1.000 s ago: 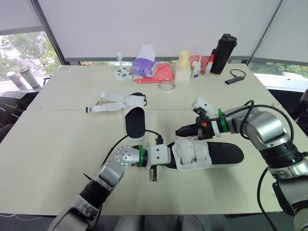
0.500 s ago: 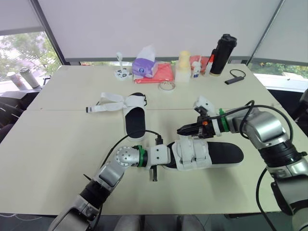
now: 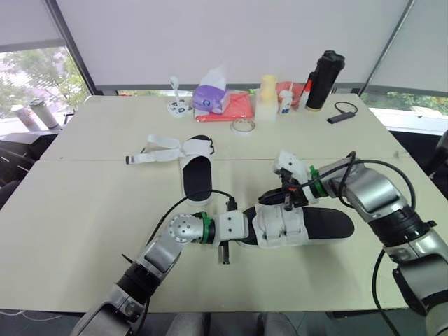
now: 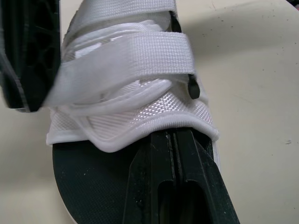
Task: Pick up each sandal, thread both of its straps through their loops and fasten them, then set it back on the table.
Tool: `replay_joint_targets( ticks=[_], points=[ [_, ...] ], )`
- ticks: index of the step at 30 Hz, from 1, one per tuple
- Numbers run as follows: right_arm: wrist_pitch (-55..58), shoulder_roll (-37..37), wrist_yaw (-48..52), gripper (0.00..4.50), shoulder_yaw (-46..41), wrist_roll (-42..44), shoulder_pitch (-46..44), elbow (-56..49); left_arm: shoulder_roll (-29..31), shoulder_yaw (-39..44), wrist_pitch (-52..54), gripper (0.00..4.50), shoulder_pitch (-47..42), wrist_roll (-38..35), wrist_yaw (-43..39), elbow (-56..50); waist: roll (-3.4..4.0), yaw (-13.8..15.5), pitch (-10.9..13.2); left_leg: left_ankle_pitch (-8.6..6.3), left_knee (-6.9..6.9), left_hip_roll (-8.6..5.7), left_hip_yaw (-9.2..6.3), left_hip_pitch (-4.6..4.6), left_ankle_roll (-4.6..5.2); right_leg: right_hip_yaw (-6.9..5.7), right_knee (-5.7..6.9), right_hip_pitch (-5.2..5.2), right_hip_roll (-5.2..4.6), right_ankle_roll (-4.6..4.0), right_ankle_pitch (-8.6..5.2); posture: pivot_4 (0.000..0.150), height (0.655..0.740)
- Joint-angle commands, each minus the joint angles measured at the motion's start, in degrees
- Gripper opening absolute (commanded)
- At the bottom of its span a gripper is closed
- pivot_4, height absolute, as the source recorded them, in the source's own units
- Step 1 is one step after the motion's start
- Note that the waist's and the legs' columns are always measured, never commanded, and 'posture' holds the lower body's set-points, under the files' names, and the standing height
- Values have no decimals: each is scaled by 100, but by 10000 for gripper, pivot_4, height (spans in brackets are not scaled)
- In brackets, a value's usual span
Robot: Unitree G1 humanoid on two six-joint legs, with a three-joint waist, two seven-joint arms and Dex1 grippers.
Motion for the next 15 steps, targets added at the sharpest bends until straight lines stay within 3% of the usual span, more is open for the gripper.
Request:
replay_joint_targets(
  ticks=[1, 9, 15],
  points=[
    [90, -205, -65, 6718, 27, -310, 84, 41, 81, -300, 255, 0, 187, 302, -87, 272, 0, 3, 0, 0, 0, 0, 0, 0, 0, 0, 0, 0, 0, 0, 0, 1500, 7296],
    [94, -17, -469, 42870, -155, -569, 27, 351, 145, -293, 206, 0, 252, 301, -115, 215, 0, -2, 0, 2, -3, -1, -1, -1, 3, 0, 0, -1, 0, 3, -3, 1500, 7296],
    [124, 308, -984, 42870, -414, -707, -178, 842, 99, -303, 172, 0, 200, 316, -104, 333, 2, -9, -1, 2, -2, -1, -2, 1, 4, 0, 0, 2, 1, 3, -2, 1500, 7296]
  ],
)
